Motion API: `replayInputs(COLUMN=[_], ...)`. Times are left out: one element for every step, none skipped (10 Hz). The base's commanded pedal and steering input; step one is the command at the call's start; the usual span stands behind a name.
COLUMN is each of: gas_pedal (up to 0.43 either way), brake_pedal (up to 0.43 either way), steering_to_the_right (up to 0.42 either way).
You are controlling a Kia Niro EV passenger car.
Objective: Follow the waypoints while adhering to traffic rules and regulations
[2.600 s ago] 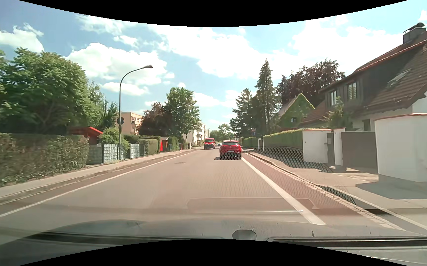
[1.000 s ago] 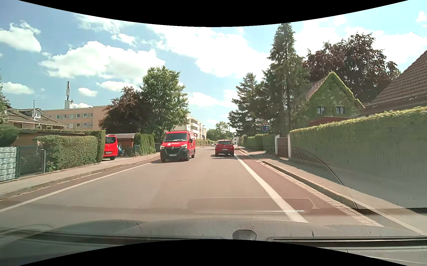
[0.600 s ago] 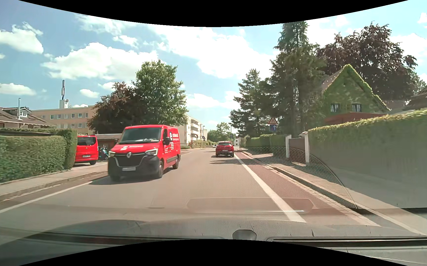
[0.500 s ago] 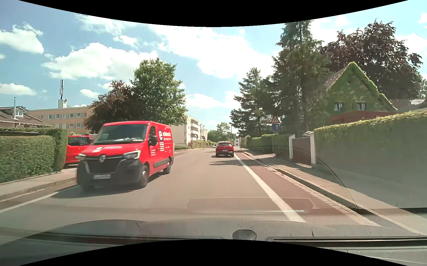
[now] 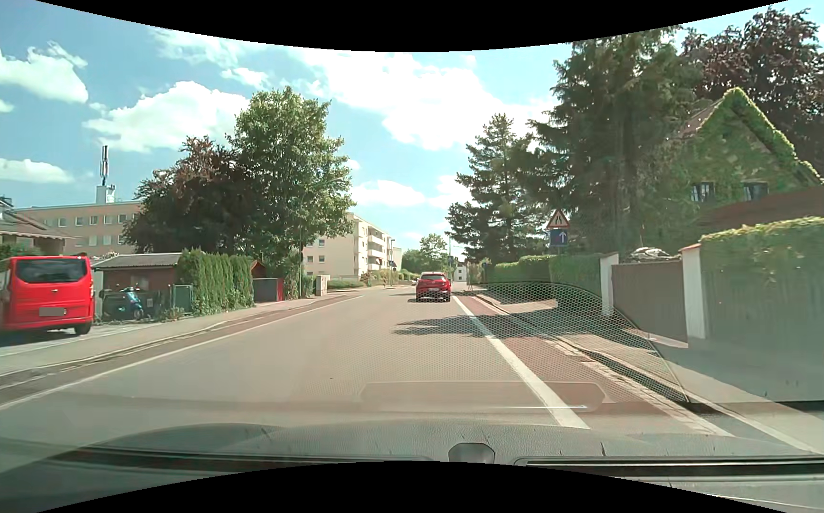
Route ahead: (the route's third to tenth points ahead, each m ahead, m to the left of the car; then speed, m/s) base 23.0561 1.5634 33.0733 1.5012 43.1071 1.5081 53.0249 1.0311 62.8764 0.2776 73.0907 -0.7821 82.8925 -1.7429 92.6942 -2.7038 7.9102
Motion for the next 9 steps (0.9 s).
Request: replayInputs(gas_pedal=[0.067, 0.067, 0.067, 0.067, 0.067, 0.067, 0.067, 0.067, 0.079], brake_pedal=[0.006, 0.006, 0.006, 0.006, 0.006, 0.006, 0.006, 0.006, 0.006], steering_to_the_right=[-0.007, -0.007, -0.006, -0.007, -0.007, -0.006, -0.007, -0.006, -0.007])
